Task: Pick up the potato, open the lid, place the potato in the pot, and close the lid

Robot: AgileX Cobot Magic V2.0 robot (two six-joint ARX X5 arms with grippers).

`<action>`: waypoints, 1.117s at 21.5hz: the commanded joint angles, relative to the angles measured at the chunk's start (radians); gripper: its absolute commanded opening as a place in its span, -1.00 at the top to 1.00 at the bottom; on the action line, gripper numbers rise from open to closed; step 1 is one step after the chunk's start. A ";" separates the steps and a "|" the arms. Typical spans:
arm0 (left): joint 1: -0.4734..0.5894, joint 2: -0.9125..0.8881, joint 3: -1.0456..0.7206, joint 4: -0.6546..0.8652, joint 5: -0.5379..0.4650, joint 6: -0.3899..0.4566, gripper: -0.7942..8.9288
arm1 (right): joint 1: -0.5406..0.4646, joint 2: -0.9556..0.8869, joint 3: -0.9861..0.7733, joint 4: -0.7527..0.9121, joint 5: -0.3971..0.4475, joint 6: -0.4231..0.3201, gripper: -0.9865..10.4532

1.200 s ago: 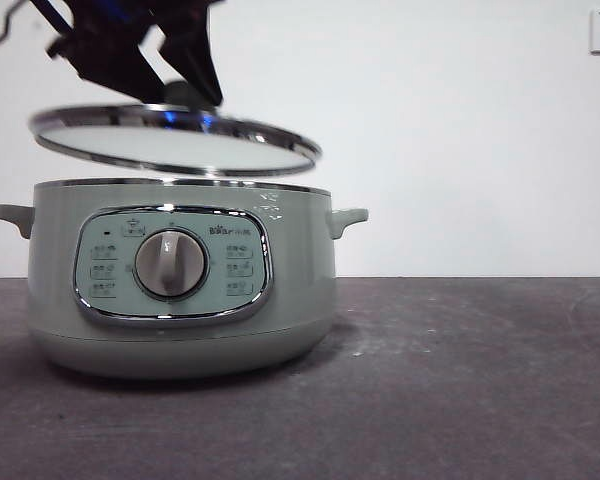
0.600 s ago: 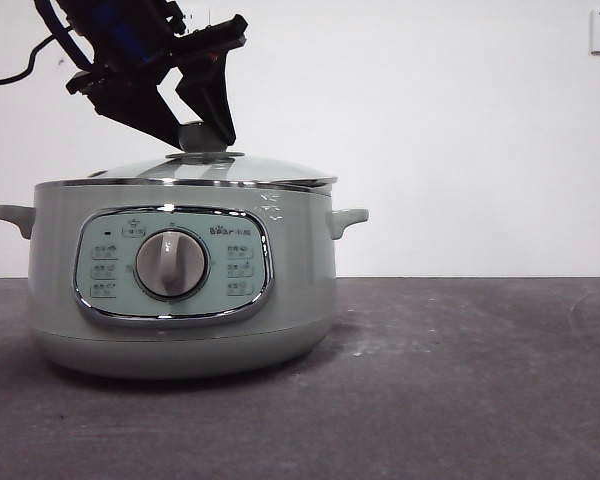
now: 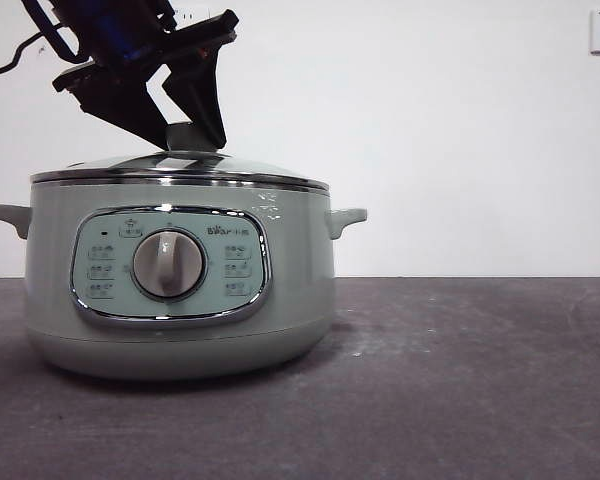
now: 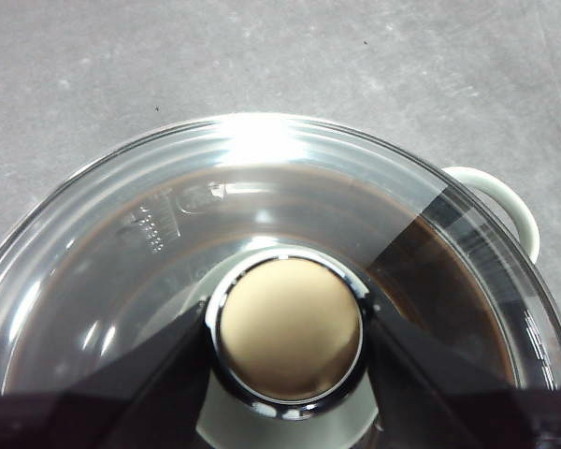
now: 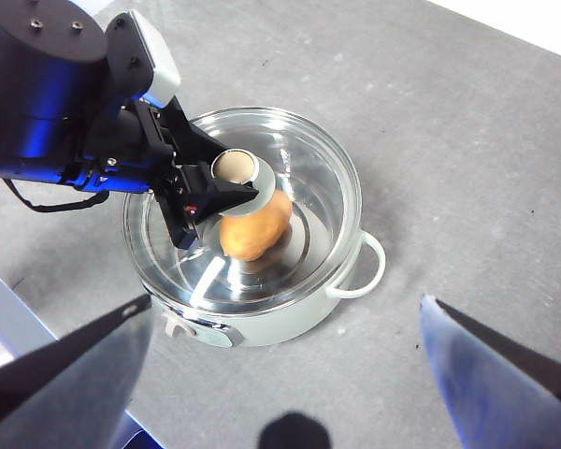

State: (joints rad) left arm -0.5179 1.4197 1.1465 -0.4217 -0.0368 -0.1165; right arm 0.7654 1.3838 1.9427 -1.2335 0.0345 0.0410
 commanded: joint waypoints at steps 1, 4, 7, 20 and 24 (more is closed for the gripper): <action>0.000 0.003 -0.025 -0.051 -0.010 0.005 0.85 | 0.000 0.000 -0.006 0.005 0.002 0.011 0.00; 0.001 0.003 -0.025 -0.040 -0.010 0.005 0.58 | 0.000 0.000 -0.006 0.005 0.002 0.014 0.00; 0.002 0.003 -0.025 -0.005 -0.010 0.005 -0.12 | 0.000 0.000 -0.006 0.004 0.002 0.014 0.00; 0.001 -0.298 -0.024 -0.021 -0.013 0.023 -0.13 | 0.000 -0.068 -0.010 -0.042 0.257 0.010 0.20; 0.001 -0.479 -0.024 -0.124 -0.014 0.040 0.27 | 0.000 -0.204 -0.080 0.006 0.259 0.010 0.72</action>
State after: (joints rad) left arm -0.5175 0.9394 1.1297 -0.5503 -0.0490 -0.0891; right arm 0.7647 1.1767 1.8732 -1.2263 0.2905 0.0448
